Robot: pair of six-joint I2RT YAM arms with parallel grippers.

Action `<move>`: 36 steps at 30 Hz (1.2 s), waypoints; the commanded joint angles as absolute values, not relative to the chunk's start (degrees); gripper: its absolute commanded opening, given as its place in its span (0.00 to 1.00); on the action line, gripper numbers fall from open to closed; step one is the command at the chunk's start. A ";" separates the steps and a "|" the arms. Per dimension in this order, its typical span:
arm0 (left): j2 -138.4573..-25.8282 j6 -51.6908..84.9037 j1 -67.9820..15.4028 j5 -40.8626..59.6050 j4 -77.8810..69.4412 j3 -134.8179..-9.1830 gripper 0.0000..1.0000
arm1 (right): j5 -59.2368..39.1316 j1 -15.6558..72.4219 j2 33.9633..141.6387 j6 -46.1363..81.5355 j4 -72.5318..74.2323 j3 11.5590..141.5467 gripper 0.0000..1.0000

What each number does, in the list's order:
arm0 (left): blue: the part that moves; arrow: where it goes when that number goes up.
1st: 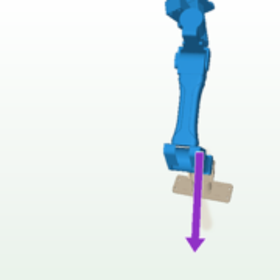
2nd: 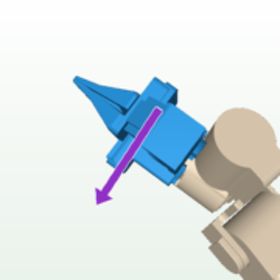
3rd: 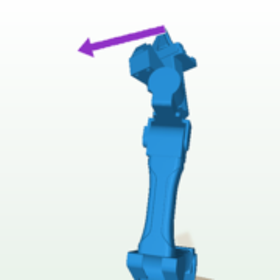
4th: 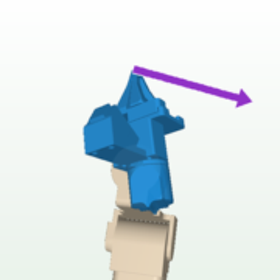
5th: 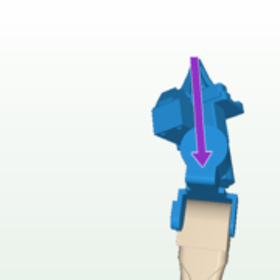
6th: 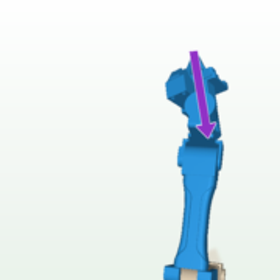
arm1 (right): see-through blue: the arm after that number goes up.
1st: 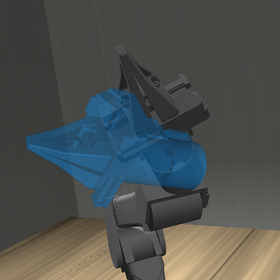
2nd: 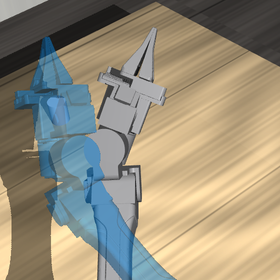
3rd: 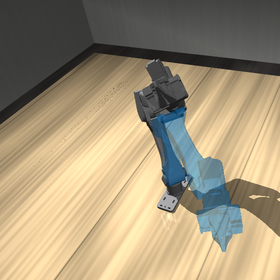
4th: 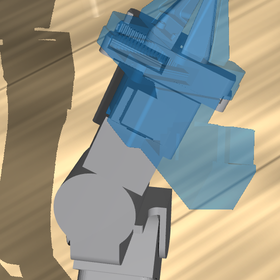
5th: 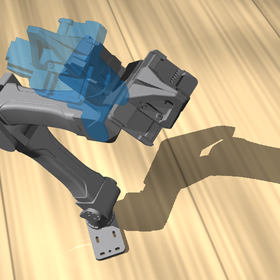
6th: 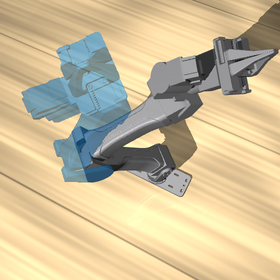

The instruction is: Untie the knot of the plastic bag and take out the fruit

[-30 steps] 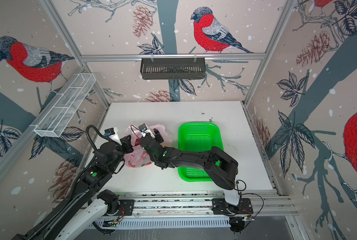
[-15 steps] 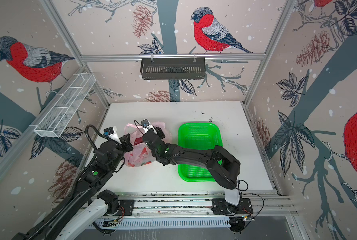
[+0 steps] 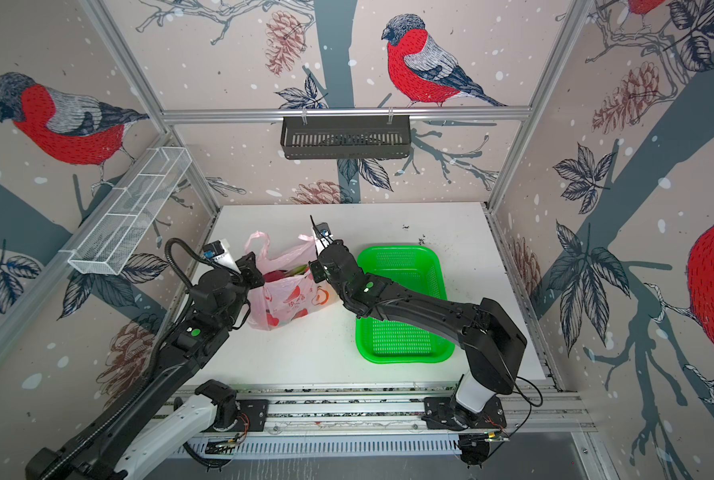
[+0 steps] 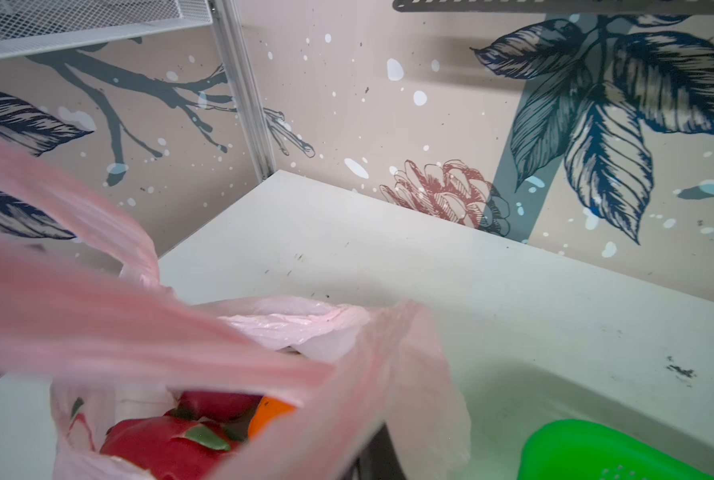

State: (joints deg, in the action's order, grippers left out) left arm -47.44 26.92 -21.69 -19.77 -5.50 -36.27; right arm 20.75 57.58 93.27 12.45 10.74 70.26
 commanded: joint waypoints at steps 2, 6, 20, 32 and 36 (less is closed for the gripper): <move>-51.26 25.22 -19.36 -19.65 -13.16 -39.27 0.00 | 15.64 55.88 93.96 14.06 9.49 71.36 0.05; -56.07 25.75 -15.35 -14.82 -16.03 -42.03 0.00 | 13.86 54.03 96.57 13.80 9.48 73.76 0.05; -65.61 26.80 -10.46 -8.42 -17.60 -50.27 0.00 | 5.90 47.35 106.60 11.74 8.94 88.86 0.04; -48.54 35.37 -10.46 -3.99 -5.54 -37.69 0.00 | 6.50 52.07 99.40 12.32 6.77 76.34 0.05; -40.94 38.65 -10.46 -1.62 -0.83 -32.18 0.00 | 9.46 55.50 95.42 14.15 6.59 69.60 0.04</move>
